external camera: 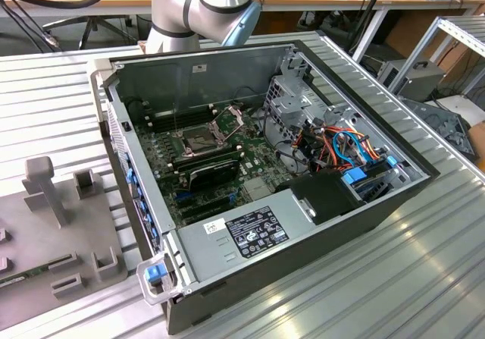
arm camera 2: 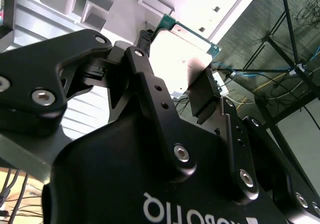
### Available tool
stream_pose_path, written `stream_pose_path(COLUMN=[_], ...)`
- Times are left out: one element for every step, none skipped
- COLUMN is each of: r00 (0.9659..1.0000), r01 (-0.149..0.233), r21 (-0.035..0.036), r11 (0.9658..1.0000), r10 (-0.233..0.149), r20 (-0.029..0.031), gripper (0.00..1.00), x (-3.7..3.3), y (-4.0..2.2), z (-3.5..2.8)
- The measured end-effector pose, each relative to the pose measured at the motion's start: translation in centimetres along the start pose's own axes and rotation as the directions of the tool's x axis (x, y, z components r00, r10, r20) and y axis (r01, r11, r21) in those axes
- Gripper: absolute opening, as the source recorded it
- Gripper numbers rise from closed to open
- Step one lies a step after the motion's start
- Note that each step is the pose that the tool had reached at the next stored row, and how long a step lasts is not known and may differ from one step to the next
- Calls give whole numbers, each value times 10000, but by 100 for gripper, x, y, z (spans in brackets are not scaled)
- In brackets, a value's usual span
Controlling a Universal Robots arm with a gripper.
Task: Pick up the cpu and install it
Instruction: 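Pick up the cpu and move it towards the insertion slot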
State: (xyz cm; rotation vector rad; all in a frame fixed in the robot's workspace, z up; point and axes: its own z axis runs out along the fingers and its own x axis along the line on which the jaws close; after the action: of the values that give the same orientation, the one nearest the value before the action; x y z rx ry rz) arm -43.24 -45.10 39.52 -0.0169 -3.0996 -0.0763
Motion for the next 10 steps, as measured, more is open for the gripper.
stream_pose_path(r00=[10000, 10000, 10000, 10000, 10000, 10000, 10000, 10000, 10000, 10000], r01=[0, 1, 1, 0, 1, 1, 1, 1, 1, 0], r21=[1, 1, 0, 0, 0, 0, 1, 1, 1, 0], r11=[10000, 10000, 10000, 10000, 10000, 10000, 10000, 10000, 10000, 10000], r10=[0, -1, -1, 0, -1, -1, -1, -1, -1, 0], r20=[0, 0, 0, 0, 0, 0, 0, 0, -1, 0], gripper=[55, 55, 55, 55, 55, 55, 55, 55, 55, 55], x=[0, 0, 1, 1, 1, 2, 2, 2, 2, 3], y=[0, 0, 1, 1, 2, 2, 2, 3, 3, 4], z=[-6, -12, -21, -27, -36, -44, -50, -59, -66, -75])
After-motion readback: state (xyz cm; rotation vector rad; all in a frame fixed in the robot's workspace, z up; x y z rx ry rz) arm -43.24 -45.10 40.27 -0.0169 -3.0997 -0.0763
